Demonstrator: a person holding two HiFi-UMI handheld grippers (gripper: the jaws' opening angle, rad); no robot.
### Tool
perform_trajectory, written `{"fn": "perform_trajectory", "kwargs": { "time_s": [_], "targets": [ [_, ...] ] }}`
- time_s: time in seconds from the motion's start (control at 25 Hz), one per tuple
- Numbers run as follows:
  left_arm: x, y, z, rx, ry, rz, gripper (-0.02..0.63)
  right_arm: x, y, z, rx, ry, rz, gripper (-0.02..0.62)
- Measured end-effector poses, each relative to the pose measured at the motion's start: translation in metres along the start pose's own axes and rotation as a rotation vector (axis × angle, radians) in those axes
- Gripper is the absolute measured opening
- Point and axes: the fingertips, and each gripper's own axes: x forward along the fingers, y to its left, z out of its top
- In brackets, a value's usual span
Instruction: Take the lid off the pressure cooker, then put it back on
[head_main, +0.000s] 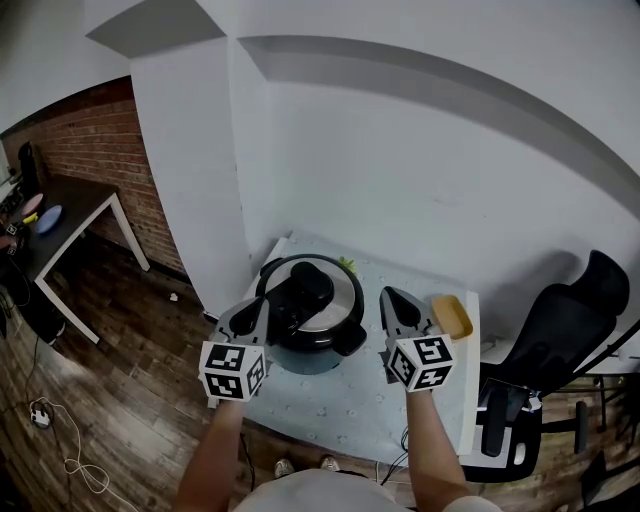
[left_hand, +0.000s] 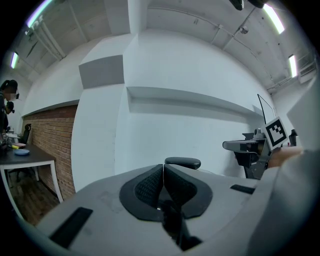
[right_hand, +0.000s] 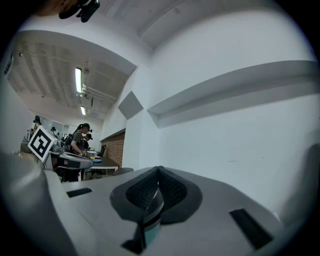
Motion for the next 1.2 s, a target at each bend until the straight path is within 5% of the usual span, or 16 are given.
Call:
{"fn": "perform_trajectory", "kwargs": {
  "time_s": [1.2],
  "targets": [
    [0.002,-0.007,-0.002,-0.002,0.004,-0.006,0.015,-0.005,-0.002,-0.013,-0.049,0.04,0.016,0.002]
  ]
}}
